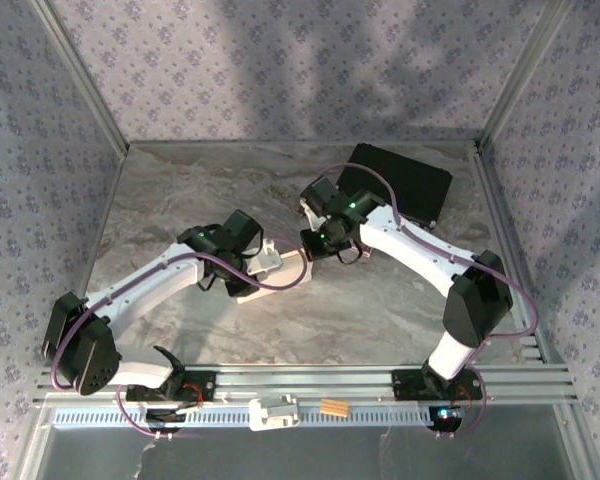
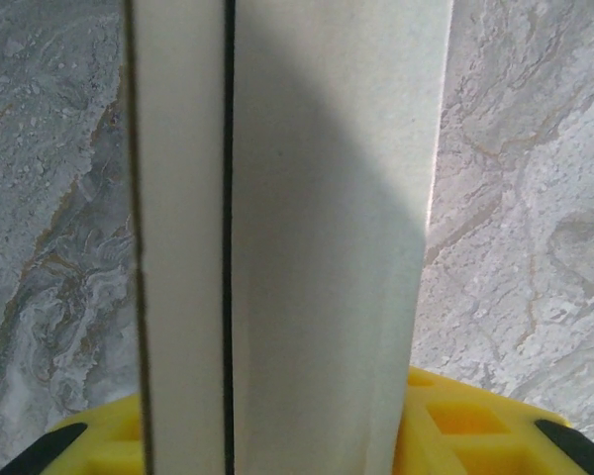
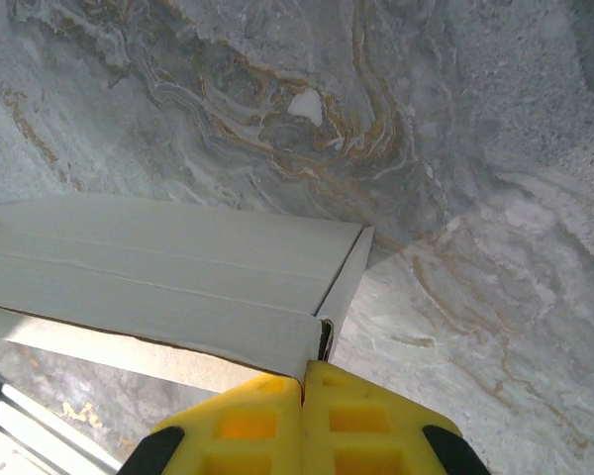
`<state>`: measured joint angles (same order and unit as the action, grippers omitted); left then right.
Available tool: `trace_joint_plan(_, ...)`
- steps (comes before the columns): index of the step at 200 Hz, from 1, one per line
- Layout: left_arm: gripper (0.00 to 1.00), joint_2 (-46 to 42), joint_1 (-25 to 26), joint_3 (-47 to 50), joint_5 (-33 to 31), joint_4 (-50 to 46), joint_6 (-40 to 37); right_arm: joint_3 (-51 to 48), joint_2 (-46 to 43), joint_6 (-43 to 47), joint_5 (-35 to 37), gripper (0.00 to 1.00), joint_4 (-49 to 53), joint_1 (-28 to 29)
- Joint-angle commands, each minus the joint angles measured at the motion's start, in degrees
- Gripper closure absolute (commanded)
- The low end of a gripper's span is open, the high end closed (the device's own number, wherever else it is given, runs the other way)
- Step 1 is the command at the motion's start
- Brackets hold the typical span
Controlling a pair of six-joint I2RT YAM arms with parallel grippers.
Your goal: Fold the paper box
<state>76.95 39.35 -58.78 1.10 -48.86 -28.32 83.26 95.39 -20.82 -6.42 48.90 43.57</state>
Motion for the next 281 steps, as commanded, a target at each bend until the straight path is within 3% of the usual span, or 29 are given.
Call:
trace_joint_plan(1,0.60,-0.13,-1.26,-1.16,3.23,1.87,1.73,-3.61,-1.97,-1.13,4.44,1.00,-3.11,2.59)
trace_joint_plan(44,0.55,-0.57,-3.43,-1.09,5.22,3.02,3.95,-14.29,-7.29,1.82,13.11,1.00,-13.25,6.25)
trace_joint_plan(64,0.45,-1.29,-3.62,-1.50,6.15,3.97,7.17,-19.23,-8.91,2.16,15.27,1.00,-18.32,6.71)
trace_joint_plan(132,0.34,-8.94,-3.59,0.97,6.61,8.23,21.26,-20.30,-8.20,1.52,20.48,1.00,-21.22,10.34)
trace_joint_plan(168,0.34,-14.54,-3.00,1.36,7.64,9.57,28.25,-21.04,-8.38,0.97,21.09,1.00,-21.41,11.07)
trace_joint_plan(191,0.33,-17.32,1.06,2.97,3.86,9.50,24.70,-20.78,-7.95,0.87,20.95,1.00,-21.16,11.13)
trace_joint_plan(238,0.39,-15.05,2.30,6.18,-0.36,12.75,19.47,-20.76,-7.55,0.45,20.57,1.00,-21.10,11.08)
trace_joint_plan(281,0.36,-12.40,5.77,8.64,-7.65,15.95,14.40,-20.25,-7.11,0.08,19.66,1.00,-21.04,10.89)
